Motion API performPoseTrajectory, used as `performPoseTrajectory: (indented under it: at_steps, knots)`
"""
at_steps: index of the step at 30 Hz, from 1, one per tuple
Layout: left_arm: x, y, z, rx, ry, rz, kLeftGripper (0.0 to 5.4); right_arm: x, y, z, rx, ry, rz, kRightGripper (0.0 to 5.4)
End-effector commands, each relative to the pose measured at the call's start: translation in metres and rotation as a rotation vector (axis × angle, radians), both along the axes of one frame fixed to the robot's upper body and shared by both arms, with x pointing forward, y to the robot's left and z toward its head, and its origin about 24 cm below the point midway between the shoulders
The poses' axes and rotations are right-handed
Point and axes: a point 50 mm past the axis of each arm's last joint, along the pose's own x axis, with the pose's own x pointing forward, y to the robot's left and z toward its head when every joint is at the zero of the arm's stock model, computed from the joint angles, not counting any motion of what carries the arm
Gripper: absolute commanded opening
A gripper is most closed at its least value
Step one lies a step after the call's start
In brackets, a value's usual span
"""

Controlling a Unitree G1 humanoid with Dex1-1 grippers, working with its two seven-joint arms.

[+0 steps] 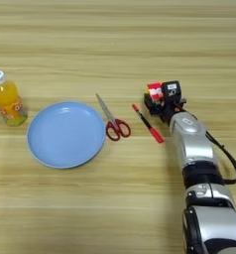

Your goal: Move the objects on the table

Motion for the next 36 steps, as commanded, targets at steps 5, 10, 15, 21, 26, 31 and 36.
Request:
performPoseTrajectory:
  at_steps: [5, 10, 15, 21, 26, 31, 36]
  knots:
    - [0.001, 0.001, 0.003, 0.021, -0.004, -0.003, 5.40, -0.014, 0.036, 0.020, 0.009, -0.081, 0.118, 3.34]
    - [0.001, 0.001, 0.003, 0.020, -0.004, -0.003, 5.40, -0.029, 0.073, 0.019, -0.009, -0.067, 0.274, 3.33]
    - [0.001, 0.002, 0.003, 0.019, -0.004, -0.003, 5.40, -0.038, 0.099, 0.012, -0.027, -0.031, 0.378, 3.33]
    - [0.001, 0.001, 0.003, 0.019, -0.005, -0.002, 5.40, -0.042, 0.116, 0.000, -0.047, 0.015, 0.446, 3.33]
    - [0.001, 0.001, 0.003, 0.019, -0.006, -0.002, 5.40, -0.042, 0.124, -0.008, -0.055, 0.047, 0.476, 3.33]
    - [0.001, 0.001, 0.003, 0.019, -0.007, -0.002, 5.40, -0.048, 0.138, -0.014, -0.052, 0.074, 0.543, 3.33]
    - [0.001, 0.001, 0.003, 0.019, -0.007, -0.002, 5.40, -0.049, 0.149, -0.020, -0.056, 0.094, 0.587, 3.33]
